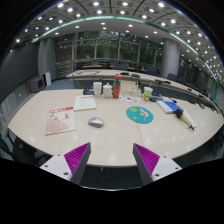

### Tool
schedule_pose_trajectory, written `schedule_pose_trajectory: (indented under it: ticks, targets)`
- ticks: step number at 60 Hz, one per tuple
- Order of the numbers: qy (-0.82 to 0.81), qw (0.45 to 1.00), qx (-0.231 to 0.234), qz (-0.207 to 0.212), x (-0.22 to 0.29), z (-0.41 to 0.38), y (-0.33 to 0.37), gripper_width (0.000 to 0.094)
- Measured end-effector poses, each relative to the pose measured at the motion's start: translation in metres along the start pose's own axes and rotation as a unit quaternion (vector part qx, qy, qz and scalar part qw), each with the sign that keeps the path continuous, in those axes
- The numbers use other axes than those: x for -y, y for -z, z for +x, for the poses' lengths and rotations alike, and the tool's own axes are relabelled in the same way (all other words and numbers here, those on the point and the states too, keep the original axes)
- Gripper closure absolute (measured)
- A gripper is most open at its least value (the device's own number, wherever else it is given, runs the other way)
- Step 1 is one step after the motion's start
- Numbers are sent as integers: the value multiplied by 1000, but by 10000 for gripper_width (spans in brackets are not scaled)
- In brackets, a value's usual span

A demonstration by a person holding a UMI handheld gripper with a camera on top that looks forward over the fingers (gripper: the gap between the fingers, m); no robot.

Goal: Arrange mouse

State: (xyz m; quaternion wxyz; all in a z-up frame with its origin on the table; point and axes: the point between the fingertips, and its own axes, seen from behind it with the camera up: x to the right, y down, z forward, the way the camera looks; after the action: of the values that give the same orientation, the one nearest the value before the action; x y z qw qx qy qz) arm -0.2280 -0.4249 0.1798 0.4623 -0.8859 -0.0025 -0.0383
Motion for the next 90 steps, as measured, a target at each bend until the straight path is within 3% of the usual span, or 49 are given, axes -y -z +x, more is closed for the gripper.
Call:
schedule_pose_trajectory:
  ticks: [17, 25, 42, 69, 76, 81, 85, 90]
  targets:
    - [-3, 1000, -6, -22, -23, -47, -53, 76]
    - [-5, 1000, -6, -24, -29, -83, -109, 77]
    - [34, 999, -12, -33, -5, -80, -246, 79]
    - [48, 996, 51, -60, 28, -92, -366, 89]
    - [45, 994, 74, -61, 35, -95, -382, 146]
    - [44, 993, 93, -60, 38, -98, -388, 276]
    - [53, 992, 98, -56, 41, -97, -392, 438]
    - [60, 992, 101, -54, 41, -98, -392, 467]
